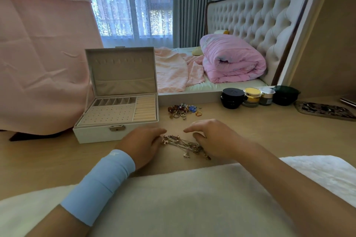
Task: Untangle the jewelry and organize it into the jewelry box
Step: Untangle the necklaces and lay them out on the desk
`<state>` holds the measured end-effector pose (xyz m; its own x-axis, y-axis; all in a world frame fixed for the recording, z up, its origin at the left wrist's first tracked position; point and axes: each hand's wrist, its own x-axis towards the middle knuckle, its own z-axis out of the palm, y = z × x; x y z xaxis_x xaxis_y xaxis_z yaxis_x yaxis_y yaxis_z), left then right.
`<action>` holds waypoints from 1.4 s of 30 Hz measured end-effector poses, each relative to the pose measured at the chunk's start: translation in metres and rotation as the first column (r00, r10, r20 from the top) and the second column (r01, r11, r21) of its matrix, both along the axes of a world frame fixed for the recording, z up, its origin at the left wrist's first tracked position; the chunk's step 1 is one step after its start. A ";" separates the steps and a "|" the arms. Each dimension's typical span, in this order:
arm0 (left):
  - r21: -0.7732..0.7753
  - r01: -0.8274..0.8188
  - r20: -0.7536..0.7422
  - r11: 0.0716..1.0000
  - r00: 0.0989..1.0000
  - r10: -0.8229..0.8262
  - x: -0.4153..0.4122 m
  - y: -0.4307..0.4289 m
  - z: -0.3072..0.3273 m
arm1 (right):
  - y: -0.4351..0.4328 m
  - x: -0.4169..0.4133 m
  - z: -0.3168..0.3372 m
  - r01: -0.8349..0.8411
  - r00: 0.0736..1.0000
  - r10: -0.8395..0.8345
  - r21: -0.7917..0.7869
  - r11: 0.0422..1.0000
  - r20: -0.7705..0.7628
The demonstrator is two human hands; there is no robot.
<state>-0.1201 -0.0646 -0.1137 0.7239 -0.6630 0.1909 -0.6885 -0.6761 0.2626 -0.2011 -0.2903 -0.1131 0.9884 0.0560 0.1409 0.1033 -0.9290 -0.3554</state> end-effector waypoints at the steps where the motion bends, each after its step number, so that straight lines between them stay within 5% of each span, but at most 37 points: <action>1: 0.079 0.001 0.010 0.997 1.000 -0.001 0.001 0.000 -0.002 | 0.008 0.009 0.001 -0.028 0.999 0.028 0.003 1.000 -0.023; 9: 0.277 -0.007 0.013 0.961 1.000 0.004 0.011 0.007 0.003 | 0.017 0.035 0.002 -0.078 0.995 0.078 -0.008 0.997 -0.062; 13: 0.215 0.017 0.061 0.977 0.998 -0.031 0.006 0.003 0.008 | 0.004 0.025 0.015 -0.069 0.997 0.072 0.067 0.995 -0.034; 18: 0.059 0.151 0.056 0.987 0.986 -0.154 -0.016 -0.018 0.003 | 0.007 0.012 0.016 -0.170 0.964 0.172 0.025 0.985 -0.202; 29: 0.111 0.066 0.055 0.992 0.996 -0.073 -0.028 -0.033 -0.004 | -0.004 0.014 0.007 -0.060 0.976 0.062 0.014 0.998 -0.208; 36: 0.105 -0.004 -0.240 0.994 0.970 0.029 -0.020 -0.020 0.006 | -0.007 0.016 0.008 -0.050 0.977 0.048 -0.005 0.999 -0.208; 42: -0.081 -0.003 -0.416 0.997 0.909 -0.031 -0.011 -0.016 0.014 | 0.006 0.015 0.004 -0.132 0.972 0.150 0.108 0.985 -0.179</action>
<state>-0.1313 -0.0811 -0.0997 0.7395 -0.6691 -0.0742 -0.5141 -0.6325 0.5793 -0.1859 -0.2841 -0.1090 0.9809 0.1918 -0.0334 0.1544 -0.8709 -0.4666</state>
